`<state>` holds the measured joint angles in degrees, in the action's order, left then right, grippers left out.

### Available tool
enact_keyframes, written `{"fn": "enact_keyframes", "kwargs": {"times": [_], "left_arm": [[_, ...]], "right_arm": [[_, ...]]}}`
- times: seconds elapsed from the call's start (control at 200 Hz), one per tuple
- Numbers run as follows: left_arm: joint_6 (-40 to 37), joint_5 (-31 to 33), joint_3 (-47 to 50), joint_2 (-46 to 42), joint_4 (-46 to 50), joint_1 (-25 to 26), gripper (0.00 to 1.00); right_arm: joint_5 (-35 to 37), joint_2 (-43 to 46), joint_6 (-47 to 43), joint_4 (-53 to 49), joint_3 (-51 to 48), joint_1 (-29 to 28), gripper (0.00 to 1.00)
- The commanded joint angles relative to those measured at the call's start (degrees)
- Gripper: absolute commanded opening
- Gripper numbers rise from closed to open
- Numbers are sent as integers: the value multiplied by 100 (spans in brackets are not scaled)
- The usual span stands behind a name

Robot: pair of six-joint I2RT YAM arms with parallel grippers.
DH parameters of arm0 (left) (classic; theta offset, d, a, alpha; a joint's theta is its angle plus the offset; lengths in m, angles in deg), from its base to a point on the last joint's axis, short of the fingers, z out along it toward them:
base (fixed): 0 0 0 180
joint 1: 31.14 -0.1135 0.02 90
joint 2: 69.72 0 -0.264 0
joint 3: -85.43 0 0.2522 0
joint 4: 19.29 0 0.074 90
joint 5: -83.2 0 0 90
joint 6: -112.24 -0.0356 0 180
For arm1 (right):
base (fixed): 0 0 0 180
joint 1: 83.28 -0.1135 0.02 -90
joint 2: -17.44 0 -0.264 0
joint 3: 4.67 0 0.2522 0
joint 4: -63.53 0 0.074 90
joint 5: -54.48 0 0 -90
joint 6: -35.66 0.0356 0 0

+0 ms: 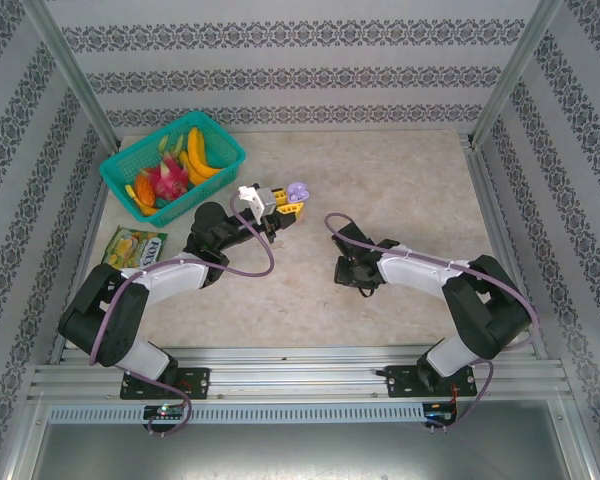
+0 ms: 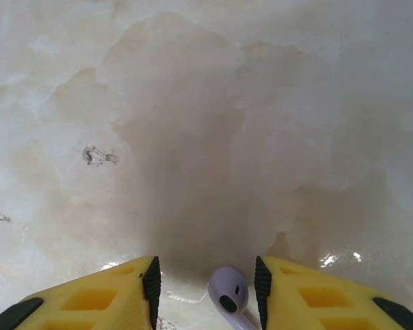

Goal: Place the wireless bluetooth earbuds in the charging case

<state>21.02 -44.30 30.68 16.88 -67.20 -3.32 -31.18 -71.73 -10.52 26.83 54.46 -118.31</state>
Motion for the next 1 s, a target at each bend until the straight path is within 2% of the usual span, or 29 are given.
{"fn": "enact_keyframes", "kwargs": {"times": [0.0, 0.27, 0.994], "left_arm": [[-85, -74, 47, -144, -73, 97, 0], [-85, -68, 40, -123, -82, 97, 0], [-36, -65, 2, -83, -117, 96, 0]], "right_arm": [[190, -88, 22, 13, 73, 9, 41], [179, -66, 35, 61, -84, 7, 35], [162, 179, 48, 19, -344, -9, 35]]}}
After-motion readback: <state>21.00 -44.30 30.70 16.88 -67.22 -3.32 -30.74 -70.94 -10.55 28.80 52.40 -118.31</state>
